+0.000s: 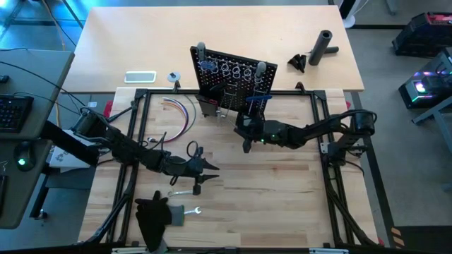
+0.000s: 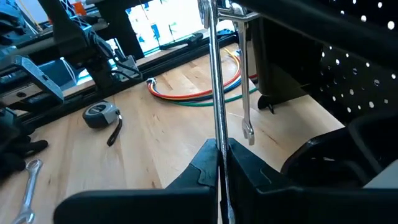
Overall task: Hang tools onto peg board
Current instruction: Hang the wrench on the black pegboard
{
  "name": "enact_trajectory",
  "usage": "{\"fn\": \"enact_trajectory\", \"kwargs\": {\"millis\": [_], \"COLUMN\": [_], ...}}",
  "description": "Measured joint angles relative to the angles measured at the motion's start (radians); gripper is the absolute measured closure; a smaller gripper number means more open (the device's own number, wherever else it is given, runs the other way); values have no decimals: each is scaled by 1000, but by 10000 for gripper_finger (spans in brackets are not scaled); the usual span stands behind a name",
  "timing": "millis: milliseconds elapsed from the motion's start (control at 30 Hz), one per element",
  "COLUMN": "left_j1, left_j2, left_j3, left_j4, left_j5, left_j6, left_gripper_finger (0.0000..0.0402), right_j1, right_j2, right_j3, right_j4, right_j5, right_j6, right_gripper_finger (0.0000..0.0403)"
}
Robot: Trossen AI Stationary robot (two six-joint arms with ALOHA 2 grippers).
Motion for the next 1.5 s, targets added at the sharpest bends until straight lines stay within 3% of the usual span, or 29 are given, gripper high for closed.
{"fn": "enact_trajectory", "kwargs": {"millis": [833,1067,1500], "left_j1": [-2,-2,0], "left_j2": [0,0,0], "left_j3": [0,0,0], "left_j4": [-42,-54,-53], "left_j5": [11,11,11], "left_j6": [0,-7,-5], "left_gripper_finger": [289,289,289], "right_j1": [46,46,9], "right_j2": [-4,-79,-99], "right_j3": [0,-1,-1], "right_j4": [-4,-145,-197], "right_j5": [33,109,73], "right_j6": [34,16,30], "right_gripper_finger": [400,400,395]}}
